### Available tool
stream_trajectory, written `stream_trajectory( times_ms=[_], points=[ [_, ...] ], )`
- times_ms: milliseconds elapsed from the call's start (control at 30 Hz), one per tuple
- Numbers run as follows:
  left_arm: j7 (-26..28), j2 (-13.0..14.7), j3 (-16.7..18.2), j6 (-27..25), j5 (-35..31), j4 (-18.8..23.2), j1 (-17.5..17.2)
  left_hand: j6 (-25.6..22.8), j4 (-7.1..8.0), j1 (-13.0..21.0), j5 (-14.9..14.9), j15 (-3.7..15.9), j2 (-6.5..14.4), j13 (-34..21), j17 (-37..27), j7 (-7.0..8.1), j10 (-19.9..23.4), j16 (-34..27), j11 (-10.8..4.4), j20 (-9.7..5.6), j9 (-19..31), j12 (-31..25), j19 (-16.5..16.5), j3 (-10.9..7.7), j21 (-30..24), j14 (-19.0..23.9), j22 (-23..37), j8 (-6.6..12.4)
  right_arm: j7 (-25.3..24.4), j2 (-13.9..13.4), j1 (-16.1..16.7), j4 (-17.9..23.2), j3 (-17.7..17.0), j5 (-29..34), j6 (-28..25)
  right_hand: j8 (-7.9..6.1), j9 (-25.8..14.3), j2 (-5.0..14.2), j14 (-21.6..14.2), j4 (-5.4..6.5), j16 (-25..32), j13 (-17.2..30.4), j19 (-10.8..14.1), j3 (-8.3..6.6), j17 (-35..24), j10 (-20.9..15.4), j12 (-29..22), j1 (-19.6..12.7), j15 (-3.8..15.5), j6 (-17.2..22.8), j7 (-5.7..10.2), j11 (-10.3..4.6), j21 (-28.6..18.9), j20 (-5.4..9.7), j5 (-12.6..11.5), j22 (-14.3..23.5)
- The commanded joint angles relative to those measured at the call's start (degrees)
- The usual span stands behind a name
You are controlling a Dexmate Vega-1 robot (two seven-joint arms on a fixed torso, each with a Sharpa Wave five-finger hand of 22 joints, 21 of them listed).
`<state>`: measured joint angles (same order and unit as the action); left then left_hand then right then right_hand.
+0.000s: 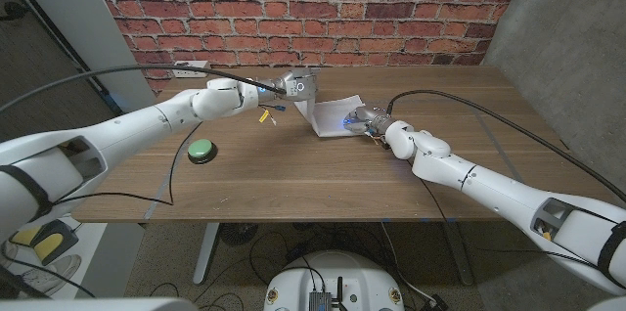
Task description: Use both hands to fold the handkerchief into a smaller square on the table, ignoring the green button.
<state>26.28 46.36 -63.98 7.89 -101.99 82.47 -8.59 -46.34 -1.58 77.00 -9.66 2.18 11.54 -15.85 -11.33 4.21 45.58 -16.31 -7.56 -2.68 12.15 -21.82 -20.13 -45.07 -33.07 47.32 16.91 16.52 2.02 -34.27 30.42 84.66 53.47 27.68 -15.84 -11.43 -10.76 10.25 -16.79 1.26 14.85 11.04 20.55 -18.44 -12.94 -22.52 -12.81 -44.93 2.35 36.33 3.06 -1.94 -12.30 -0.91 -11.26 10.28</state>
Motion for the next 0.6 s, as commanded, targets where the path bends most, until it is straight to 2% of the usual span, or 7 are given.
stream_trajectory(
  times_ms=[33,600],
  points=[
    [3.1,-2.5,-3.9,0.1,-3.3,-3.4,5.0,-0.4,-0.05,0.0,-0.1,10.99,0.5,-0.3,-0.2,0.15,0.2,0.2,-0.22,-2.49,0.1,0.1,0.3,0.16,-0.5,3.3,0.1,-0.05,-0.1,-0.2,0.7,0.3,-0.3,0.3,0.3,-0.13,-0.1,0.2,-0.1,-0.17,0.0,0.2,0.6,-0.33,0.0,-0.6,0.1,0.4,3.92,0.6,0.26,-0.22,-0.2,-0.03,-0.3,0.2],
    [7.2,-7.8,-10.8,0.5,-4.5,-8.5,11.5,-0.6,-0.05,0.0,-0.1,11.0,0.5,-0.6,-0.3,0.18,0.3,0.3,-0.28,-2.62,0.2,0.1,0.6,0.34,-1.1,3.4,0.1,-0.21,-1.1,0.2,0.9,-1.1,-0.7,0.0,1.9,-0.06,-0.1,0.2,-0.1,-0.47,0.0,0.2,0.6,-0.45,-0.1,-0.9,0.1,0.5,3.81,0.9,0.25,0.01,-0.2,-0.03,-0.3,0.2]
  ],
)
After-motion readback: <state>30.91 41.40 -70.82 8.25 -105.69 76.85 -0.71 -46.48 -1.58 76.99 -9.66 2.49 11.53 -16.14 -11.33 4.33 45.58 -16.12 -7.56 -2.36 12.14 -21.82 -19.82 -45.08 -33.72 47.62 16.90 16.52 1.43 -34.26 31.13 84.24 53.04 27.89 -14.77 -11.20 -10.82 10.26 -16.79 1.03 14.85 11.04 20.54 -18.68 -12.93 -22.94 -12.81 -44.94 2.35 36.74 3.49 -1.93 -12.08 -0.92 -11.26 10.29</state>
